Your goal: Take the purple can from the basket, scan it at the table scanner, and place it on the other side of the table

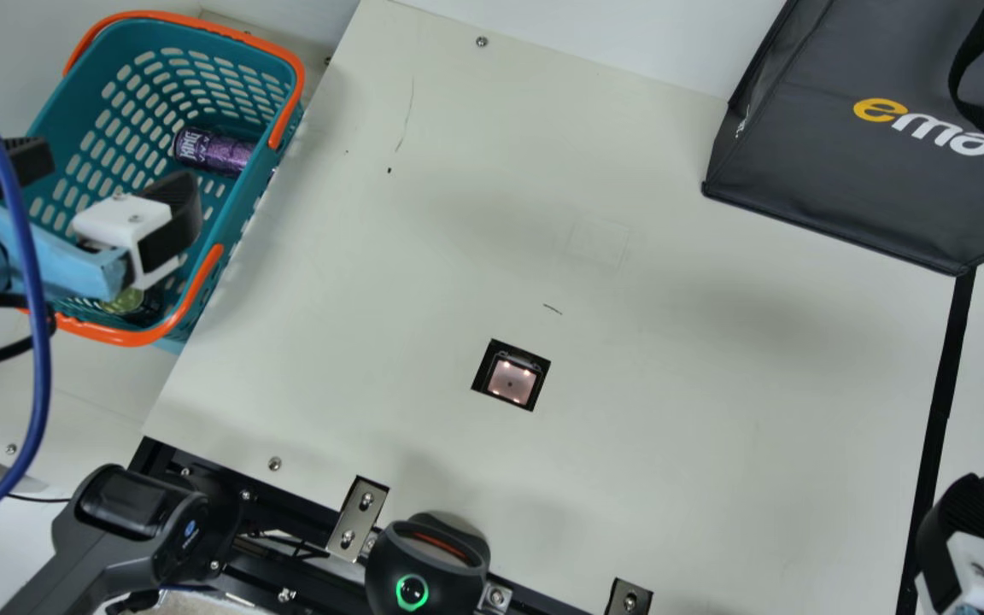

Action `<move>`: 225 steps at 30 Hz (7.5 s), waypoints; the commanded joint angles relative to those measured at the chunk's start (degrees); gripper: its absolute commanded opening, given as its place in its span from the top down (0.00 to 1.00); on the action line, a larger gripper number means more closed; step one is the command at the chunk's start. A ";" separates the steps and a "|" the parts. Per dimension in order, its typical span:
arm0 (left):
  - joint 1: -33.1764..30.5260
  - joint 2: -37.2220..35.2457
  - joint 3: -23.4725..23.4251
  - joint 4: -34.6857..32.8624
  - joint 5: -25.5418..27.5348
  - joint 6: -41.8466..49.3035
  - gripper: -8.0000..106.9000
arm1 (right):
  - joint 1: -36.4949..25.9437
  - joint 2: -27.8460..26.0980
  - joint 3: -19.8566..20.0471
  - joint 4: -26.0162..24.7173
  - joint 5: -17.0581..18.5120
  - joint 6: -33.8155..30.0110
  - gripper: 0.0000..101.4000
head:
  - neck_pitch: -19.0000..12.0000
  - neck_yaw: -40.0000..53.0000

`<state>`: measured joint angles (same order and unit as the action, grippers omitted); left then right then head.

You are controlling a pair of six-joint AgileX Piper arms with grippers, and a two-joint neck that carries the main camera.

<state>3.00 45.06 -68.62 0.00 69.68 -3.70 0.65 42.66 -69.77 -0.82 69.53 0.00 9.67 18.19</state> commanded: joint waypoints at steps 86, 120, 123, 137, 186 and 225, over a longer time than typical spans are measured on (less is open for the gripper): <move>30.83 56.41 -3.08 -17.05 -22.90 2.49 0.15 | 0.00 0.00 0.00 0.00 -0.01 0.00 0.06 | -1.75 0.23; 27.32 62.24 1.37 -18.43 -33.76 -5.44 0.15 | 0.00 0.00 0.00 0.00 0.10 0.00 0.06 | -1.75 0.23; 26.36 63.97 2.44 -19.13 -37.21 -7.27 0.15 | 0.00 0.00 0.00 0.00 0.10 0.00 0.06 | -1.75 0.23; 24.36 72.09 5.07 -26.54 -51.94 -11.42 0.15 | 0.00 0.00 0.00 0.00 0.10 0.00 0.06 | -1.75 0.23; 20.12 87.26 -10.27 0.85 -44.24 -51.51 0.15 | 0.00 0.00 0.00 0.00 0.04 0.00 0.06 | -1.75 0.23; 21.47 83.74 -6.92 -0.90 -42.32 -45.77 1.00 | 0.00 0.00 0.00 0.00 0.11 0.00 0.06 | -1.75 0.23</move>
<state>24.35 129.37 -75.68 -1.05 27.35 -49.51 0.65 42.66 -69.77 -0.82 69.64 0.00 9.67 18.19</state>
